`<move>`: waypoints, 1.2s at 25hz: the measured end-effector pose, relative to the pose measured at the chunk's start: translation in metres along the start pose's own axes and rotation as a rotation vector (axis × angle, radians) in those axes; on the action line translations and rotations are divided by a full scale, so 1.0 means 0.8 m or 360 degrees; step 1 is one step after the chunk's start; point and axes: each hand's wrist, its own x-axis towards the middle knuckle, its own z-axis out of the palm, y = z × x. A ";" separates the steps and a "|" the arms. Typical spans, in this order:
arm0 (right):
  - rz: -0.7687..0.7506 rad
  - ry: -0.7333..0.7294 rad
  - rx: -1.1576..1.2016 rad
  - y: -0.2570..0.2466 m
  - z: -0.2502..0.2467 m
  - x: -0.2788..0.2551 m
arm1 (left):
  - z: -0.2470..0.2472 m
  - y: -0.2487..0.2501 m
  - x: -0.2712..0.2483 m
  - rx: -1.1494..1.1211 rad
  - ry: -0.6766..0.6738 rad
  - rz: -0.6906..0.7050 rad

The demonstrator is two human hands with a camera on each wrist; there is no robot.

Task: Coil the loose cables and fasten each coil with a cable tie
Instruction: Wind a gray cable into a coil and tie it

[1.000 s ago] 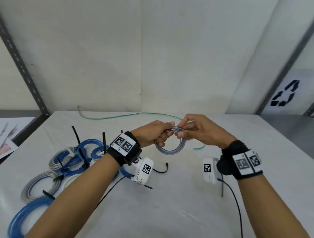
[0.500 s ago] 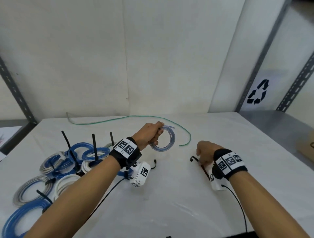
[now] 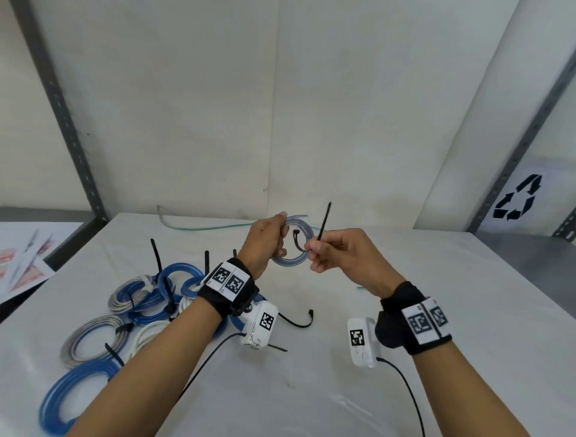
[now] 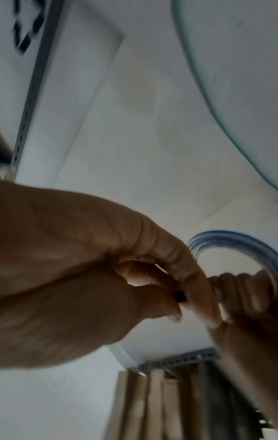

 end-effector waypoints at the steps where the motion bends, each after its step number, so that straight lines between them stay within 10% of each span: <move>1: -0.0026 0.0068 -0.0044 0.002 0.006 0.010 | -0.002 0.001 0.000 0.0033 0.0002 0.0050; 12: -0.0351 0.0287 -0.0190 0.008 0.034 0.027 | -0.014 0.001 -0.005 0.0351 0.0004 0.0303; 30: 0.0020 -0.0101 0.0082 -0.027 0.034 0.021 | -0.018 0.037 -0.028 0.0412 0.0002 0.0659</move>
